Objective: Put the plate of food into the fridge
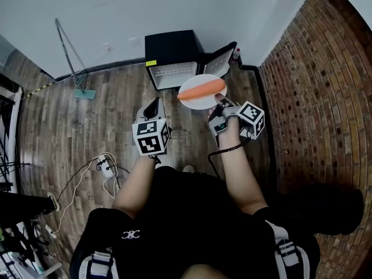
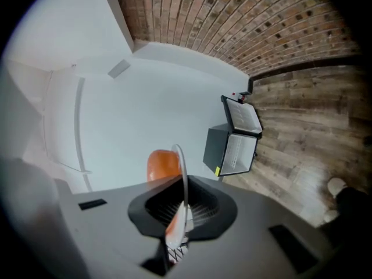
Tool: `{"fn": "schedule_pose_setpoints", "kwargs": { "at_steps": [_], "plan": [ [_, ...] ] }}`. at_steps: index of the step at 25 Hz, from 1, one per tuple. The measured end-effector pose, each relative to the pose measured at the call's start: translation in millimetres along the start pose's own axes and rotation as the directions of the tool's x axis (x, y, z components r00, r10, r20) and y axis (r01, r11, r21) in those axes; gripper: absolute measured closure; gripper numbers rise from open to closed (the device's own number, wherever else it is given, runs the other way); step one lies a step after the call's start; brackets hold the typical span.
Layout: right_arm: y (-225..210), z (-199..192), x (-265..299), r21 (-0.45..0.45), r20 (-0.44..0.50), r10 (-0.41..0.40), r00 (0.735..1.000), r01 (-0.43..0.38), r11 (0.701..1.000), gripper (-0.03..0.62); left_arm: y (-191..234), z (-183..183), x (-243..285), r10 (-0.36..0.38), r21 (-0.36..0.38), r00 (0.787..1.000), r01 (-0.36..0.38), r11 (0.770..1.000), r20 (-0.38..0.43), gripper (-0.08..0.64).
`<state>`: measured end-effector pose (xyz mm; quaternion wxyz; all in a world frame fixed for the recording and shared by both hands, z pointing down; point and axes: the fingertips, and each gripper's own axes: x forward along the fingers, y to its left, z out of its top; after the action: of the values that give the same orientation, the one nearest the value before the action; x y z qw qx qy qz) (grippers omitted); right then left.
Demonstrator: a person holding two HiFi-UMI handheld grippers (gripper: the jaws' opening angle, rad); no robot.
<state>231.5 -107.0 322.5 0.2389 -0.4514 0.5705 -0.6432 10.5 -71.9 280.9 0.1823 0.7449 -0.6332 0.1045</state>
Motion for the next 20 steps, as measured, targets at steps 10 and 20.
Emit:
{"fn": "schedule_pose_setpoints", "kwargs": {
  "at_steps": [10,20],
  "plan": [
    [-13.0,13.4,36.1,0.019,-0.005,-0.025,1.0,0.025,0.999,0.565,11.7,6.6,51.0,-0.019,-0.007,1.0,0.019,1.0,-0.022,0.561],
    [9.0,51.8,128.5,0.035,0.073,-0.044,0.996,0.042,0.998,0.566,44.2,56.0,161.7,-0.12,-0.003,0.993,0.12,0.993,-0.019,0.561]
  ]
}}
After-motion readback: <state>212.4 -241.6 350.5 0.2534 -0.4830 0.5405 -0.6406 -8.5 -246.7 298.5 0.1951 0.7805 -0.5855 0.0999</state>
